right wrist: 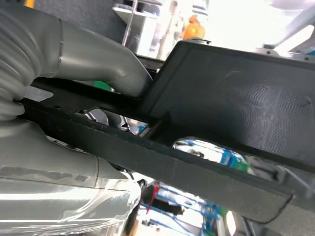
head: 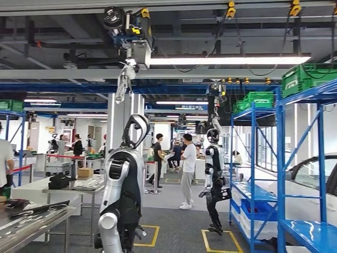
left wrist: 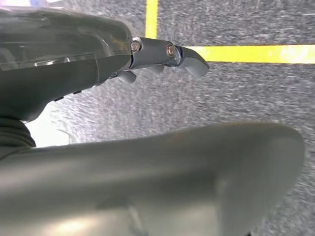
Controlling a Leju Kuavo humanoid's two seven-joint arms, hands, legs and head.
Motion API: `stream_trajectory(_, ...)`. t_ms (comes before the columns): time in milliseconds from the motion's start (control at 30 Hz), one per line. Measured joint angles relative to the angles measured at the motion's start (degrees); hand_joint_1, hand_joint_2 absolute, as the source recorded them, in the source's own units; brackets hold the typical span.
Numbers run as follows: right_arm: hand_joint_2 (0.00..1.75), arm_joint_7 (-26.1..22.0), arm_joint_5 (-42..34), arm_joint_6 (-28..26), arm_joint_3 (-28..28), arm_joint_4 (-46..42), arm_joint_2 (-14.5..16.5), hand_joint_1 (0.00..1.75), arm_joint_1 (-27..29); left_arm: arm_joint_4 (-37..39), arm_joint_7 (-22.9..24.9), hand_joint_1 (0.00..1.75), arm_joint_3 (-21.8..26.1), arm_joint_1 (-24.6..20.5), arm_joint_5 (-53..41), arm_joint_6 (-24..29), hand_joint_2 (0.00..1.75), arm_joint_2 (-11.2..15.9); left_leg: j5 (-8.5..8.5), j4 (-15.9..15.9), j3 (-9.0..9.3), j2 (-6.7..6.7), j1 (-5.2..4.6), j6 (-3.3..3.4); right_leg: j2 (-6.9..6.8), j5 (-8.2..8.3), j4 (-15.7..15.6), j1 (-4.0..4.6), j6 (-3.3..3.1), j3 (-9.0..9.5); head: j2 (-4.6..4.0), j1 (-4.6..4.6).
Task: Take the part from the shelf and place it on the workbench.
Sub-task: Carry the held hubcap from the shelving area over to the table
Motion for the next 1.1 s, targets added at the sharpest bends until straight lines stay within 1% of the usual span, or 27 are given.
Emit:
stream_trajectory(33,1.75,0.02,0.19,-0.2,-0.07,-0.19,-0.2,1.75,0.02,0.0,-0.28,0.0,-0.01,0.02,-0.14,-0.1,0.0,-0.01,0.0,0.05,-0.1,-0.64,-0.06,0.59,-0.57,-0.09,-0.05,-0.11,0.18,0.19,0.0,-0.02)
stream_trajectory(67,1.75,0.05,0.36,-0.46,-0.12,-0.33,-0.31,1.75,0.02,0.0,-0.54,0.0,-0.01,0.15,-0.24,-0.2,0.0,-0.01,0.03,0.0,-0.11,-1.22,-0.13,0.98,-0.54,-0.43,0.07,-0.31,0.39,0.34,0.0,-0.01)
stream_trajectory(100,1.75,0.13,0.52,-0.73,-0.19,-0.49,-0.35,1.75,0.01,0.0,-0.77,0.0,-0.02,0.22,-0.26,-0.26,0.0,-0.01,0.11,-0.05,-0.14,-1.79,-0.18,1.36,0.36,-1.28,0.88,-0.52,0.56,0.15,0.0,-0.01)
stream_trajectory(133,1.75,0.21,0.67,-0.99,-0.28,-0.7,-0.41,1.75,0.02,-0.01,-0.95,0.0,-0.02,0.18,-0.27,-0.3,0.0,-0.01,0.22,-0.1,-0.18,-2.35,-0.19,1.73,1.8,-2.78,2.85,-0.67,0.67,-0.59,0.0,-0.01)
stream_trajectory(200,1.75,0.39,0.87,-1.4,-0.52,-1.03,-0.7,1.75,0.14,-0.01,-1.34,0.0,-0.02,-0.1,-0.23,-0.35,0.0,-0.01,0.39,-0.13,-0.31,-3.65,-0.38,2.28,4.92,-6.74,10.04,-0.7,0.56,-3.74,0.0,-0.02)
stream_trajectory(233,1.75,0.44,0.92,-1.56,-0.67,-1.08,-0.93,1.75,0.33,-0.01,-1.47,0.0,-0.02,-0.25,-0.2,-0.4,0.0,-0.01,0.45,-0.12,-0.36,-4.45,-0.57,2.48,5.6,-8.18,13.93,-0.62,0.39,-5.59,0.0,-0.02)
stream_trajectory(267,1.75,0.44,0.95,-1.67,-0.8,-1.08,-1.17,1.75,0.57,-0.01,-1.54,0.0,-0.02,-0.31,-0.19,-0.44,0.0,-0.01,0.49,-0.12,-0.36,-5.3,-0.8,2.61,5.91,-8.59,16.4,-0.51,0.14,-6.9,0.0,-0.02)
stream_trajectory(300,1.75,0.37,1.0,-1.72,-0.91,-1.07,-1.38,1.75,0.8,-0.01,-1.48,0.0,-0.02,-0.31,-0.19,-0.47,0.0,-0.01,0.53,-0.11,-0.32,-6.18,-1.03,2.71,6.13,-7.82,16.74,-0.35,-0.22,-7.31,0.0,-0.02)
stream_trajectory(333,1.75,0.21,1.04,-1.72,-0.97,-1.07,-1.53,1.75,0.95,-0.01,-1.32,0.0,-0.02,-0.27,-0.19,-0.5,0.0,-0.01,0.55,-0.11,-0.22,-7.08,-1.24,2.77,6.5,-5.95,14.75,-0.11,-0.72,-6.69,0.0,-0.02)
stream_trajectory(367,1.75,0.01,1.13,-1.68,-0.99,-1.09,-1.62,1.75,0.99,-0.01,-1.08,0.0,-0.02,-0.22,-0.21,-0.48,0.0,-0.01,0.57,-0.11,-0.11,-7.91,-1.37,2.8,7.4,-3.42,11.07,0.17,-1.35,-5.29,0.0,-0.02)
stream_trajectory(433,1.75,-0.26,1.4,-1.48,-0.97,-1.15,-1.68,1.75,0.96,0.01,-0.52,0.0,-0.02,-0.31,-0.28,-0.39,0.0,-0.25,0.69,-0.09,-0.16,-9.41,-1.3,2.74,10.76,0.38,4.21,0.47,-2.59,-2.72,0.01,0.01)
stream_trajectory(467,1.75,-0.3,1.57,-1.36,-0.95,-1.19,-1.69,1.75,0.94,0.01,-0.32,0.0,-0.02,-0.38,-0.33,-0.36,0.0,-0.35,0.83,-0.08,-0.4,-10.11,-1.07,2.59,11.91,1.22,2.38,0.63,-2.9,-2.13,0.03,0.02)
stream_trajectory(500,1.75,-0.31,1.72,-1.27,-0.91,-1.22,-1.69,1.75,0.91,0.01,-0.16,0.0,-0.02,-0.4,-0.36,-0.35,0.0,-0.45,1.03,-0.13,-0.68,-10.81,-0.84,2.34,12.32,1.33,1.67,0.71,-3.05,-1.97,0.04,0.02)
stream_trajectory(533,1.75,-0.31,1.82,-1.22,-0.89,-1.29,-1.66,1.75,0.85,-0.01,-0.08,0.0,-0.02,-0.34,-0.37,-0.34,0.0,-0.41,1.27,-0.27,-0.91,-11.59,-0.69,2.0,11.62,1.46,1.05,0.79,-2.97,-1.79,0.05,-0.01)
stream_trajectory(567,1.75,-0.31,1.87,-1.2,-0.87,-1.37,-1.6,1.75,0.76,-0.01,-0.03,0.0,-0.02,-0.18,-0.39,-0.37,0.0,-0.44,1.35,-0.37,-1.06,-11.57,-0.68,1.75,10.68,1.56,0.37,0.75,-2.89,-1.47,0.04,0.01)
stream_trajectory(633,1.75,-0.26,1.81,-1.19,-0.86,-1.58,-1.38,1.75,0.58,-0.01,0.01,0.0,-0.02,-0.07,-0.46,-0.39,0.0,-0.46,0.07,1.11,-1.88,-9.07,-0.95,1.25,8.93,1.89,-1.01,0.44,-2.77,-0.79,0.03,0.01)
stream_trajectory(700,1.75,-0.15,1.69,-1.15,-0.86,-1.65,-1.28,1.75,0.55,-0.01,0.03,0.0,-0.02,-0.39,-0.57,-0.43,0.0,-0.45,-3.27,6.8,-4.57,-5.8,-0.89,0.66,7.07,2.05,-1.44,0.34,-2.71,-0.55,0.01,0.02)
stream_trajectory(733,1.75,-0.11,1.65,-1.08,-0.86,-1.62,-1.3,1.75,0.56,-0.01,0.03,0.0,-0.02,-0.58,-0.61,-0.46,0.0,-0.43,-4.81,10.34,-6.22,-5.16,-0.64,0.29,6.07,2.01,-1.43,0.32,-2.67,-0.57,0.01,0.02)
stream_trajectory(767,1.75,-0.08,1.61,-1.0,-0.86,-1.59,-1.32,1.75,0.58,-0.01,0.03,0.0,-0.02,-0.66,-0.65,-0.5,0.0,-0.43,-5.59,12.87,-7.35,-4.8,-0.34,-0.06,5.12,1.96,-1.41,0.28,-2.59,-0.58,0.01,0.02)
stream_trajectory(800,1.75,-0.07,1.56,-0.9,-0.86,-1.57,-1.32,1.75,0.55,-0.01,0.01,0.0,-0.02,-0.62,-0.68,-0.54,0.0,-0.43,-5.42,13.62,-7.58,-4.52,-0.03,-0.41,4.26,1.87,-1.38,0.23,-2.46,-0.59,0.01,0.02)
stream_trajectory(833,1.75,-0.07,1.47,-0.79,-0.85,-1.56,-1.32,1.75,0.5,-0.01,-0.04,0.0,-0.02,-0.55,-0.71,-0.56,0.0,-0.4,-4.3,12.21,-6.68,-4.16,0.28,-0.76,3.46,1.74,-1.3,0.14,-2.26,-0.57,0.01,0.02)
stream_trajectory(900,1.75,-0.03,1.27,-0.59,-0.85,-1.56,-1.31,1.75,0.24,-0.01,-0.34,0.0,-0.02,-0.54,-0.75,-0.57,0.0,-0.33,-1.19,5.12,-2.64,-2.21,0.56,-1.37,2.08,1.27,-0.87,0.05,-1.51,-0.47,0.0,0.03)
stream_trajectory(933,1.75,0.04,1.17,-0.52,-0.85,-1.57,-1.3,1.75,0.04,-0.01,-0.55,0.0,-0.02,-0.66,-0.77,-0.58,0.0,-0.32,-0.13,2.06,-1.0,-1.29,0.53,-1.24,1.51,0.98,-0.55,0.1,-1.05,-0.46,0.0,0.03)
stream_trajectory(967,1.75,0.13,1.1,-0.47,-0.85,-1.6,-1.28,1.75,-0.16,-0.01,-0.75,0.0,-0.02,-0.76,-0.78,-0.6,0.0,-0.32,0.29,0.25,-0.07,-0.69,0.42,-0.89,1.02,0.75,-0.3,0.2,-0.64,-0.42,0.01,0.03)
stream_trajectory(1000,1.75,0.25,1.04,-0.43,-0.84,-1.61,-1.27,1.75,-0.3,-0.01,-0.9,0.0,-0.02,-0.8,-0.79,-0.62,0.0,-0.32,0.12,-0.16,0.03,-0.59,0.19,-0.35,0.63,0.64,-0.22,0.3,-0.31,-0.34,0.01,0.03)
stream_trajectory(1067,1.75,0.47,0.98,-0.37,-0.83,-1.64,-1.24,1.75,-0.44,-0.01,-1.06,0.0,-0.02,-0.67,-0.84,-0.64,0.0,-0.23,0.29,-0.21,-0.08,-1.79,-0.01,0.73,-0.13,0.47,-0.32,0.04,0.25,-0.02,0.01,0.02)
stream_trajectory(1100,1.75,0.56,0.96,-0.35,-0.81,-1.64,-1.22,1.75,-0.47,-0.01,-1.09,0.0,-0.02,-0.6,-0.86,-0.67,0.0,-0.19,0.37,-0.29,-0.07,-2.31,-0.09,1.14,0.41,-0.07,0.04,-0.2,0.53,0.0,0.01,0.03)
